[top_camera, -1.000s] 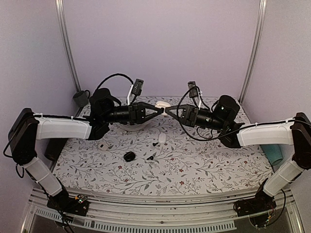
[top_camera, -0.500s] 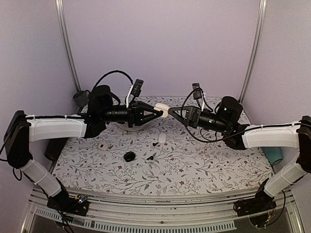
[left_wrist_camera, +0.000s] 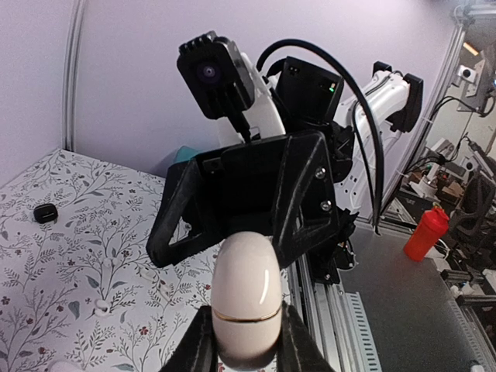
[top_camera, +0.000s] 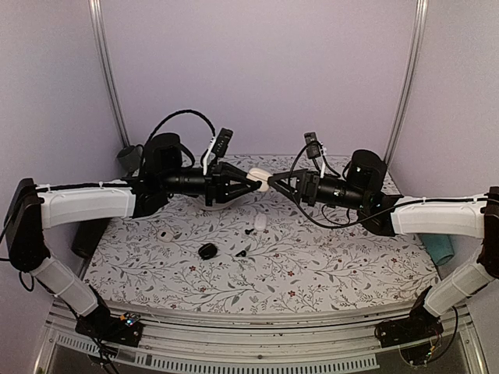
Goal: Insert the wireless bluetooth earbuds into the charging case
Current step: Open the charging case.
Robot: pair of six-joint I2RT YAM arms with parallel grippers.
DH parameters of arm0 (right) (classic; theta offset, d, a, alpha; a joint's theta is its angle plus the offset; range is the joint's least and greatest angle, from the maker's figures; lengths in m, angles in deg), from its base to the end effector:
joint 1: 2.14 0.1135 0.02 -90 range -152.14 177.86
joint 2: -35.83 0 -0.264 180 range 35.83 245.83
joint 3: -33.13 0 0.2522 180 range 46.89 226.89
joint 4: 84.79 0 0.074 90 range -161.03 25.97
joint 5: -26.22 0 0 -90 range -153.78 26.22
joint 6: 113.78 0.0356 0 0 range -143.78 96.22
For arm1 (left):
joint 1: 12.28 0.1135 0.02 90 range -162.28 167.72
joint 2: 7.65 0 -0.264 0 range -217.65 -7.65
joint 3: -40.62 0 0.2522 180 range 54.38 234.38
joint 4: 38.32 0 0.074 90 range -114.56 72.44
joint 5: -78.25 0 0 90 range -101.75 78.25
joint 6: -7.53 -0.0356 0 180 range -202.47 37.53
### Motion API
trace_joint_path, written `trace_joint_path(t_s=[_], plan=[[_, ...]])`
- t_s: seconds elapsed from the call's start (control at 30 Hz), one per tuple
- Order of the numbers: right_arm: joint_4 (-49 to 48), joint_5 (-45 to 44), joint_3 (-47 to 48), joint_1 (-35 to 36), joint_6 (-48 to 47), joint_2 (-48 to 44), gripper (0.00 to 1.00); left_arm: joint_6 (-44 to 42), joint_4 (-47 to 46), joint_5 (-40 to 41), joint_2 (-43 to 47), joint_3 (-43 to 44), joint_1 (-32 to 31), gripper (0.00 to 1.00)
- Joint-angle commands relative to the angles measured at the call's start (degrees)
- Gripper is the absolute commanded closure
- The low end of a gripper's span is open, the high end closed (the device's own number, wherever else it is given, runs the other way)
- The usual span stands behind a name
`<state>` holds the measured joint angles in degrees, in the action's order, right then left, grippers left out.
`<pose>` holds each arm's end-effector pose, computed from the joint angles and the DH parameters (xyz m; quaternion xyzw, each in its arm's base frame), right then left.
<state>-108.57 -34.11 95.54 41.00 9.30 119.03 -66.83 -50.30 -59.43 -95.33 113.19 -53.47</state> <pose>0.2282 0.2380 0.2916 -0.2433 0.6466 0.5714 0.4429 0.2465 -0.2507 0.3062 0.4179 0.5863 -0.5574 0.4134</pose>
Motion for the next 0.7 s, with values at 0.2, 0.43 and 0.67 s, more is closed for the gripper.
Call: trace_joint_path(t_s=[0.2, 0.43, 0.67], plan=[[3.6, -4.4, 2.5, -0.7, 0.1, 0.1, 0.32, -3.7, -0.9, -2.2, 3.3, -0.1, -1.7, 1.00], [7.1, -6.7, 3.6, -1.2, 0.0, 0.2, 0.31, -4.5, -2.5, -2.8, 4.7, -2.0, -2.3, 1.00], [7.6, -5.4, 4.3, -1.3, -0.8, -0.1, 0.29, -4.7, -2.6, -0.5, 4.5, -2.5, -2.7, 1.00]])
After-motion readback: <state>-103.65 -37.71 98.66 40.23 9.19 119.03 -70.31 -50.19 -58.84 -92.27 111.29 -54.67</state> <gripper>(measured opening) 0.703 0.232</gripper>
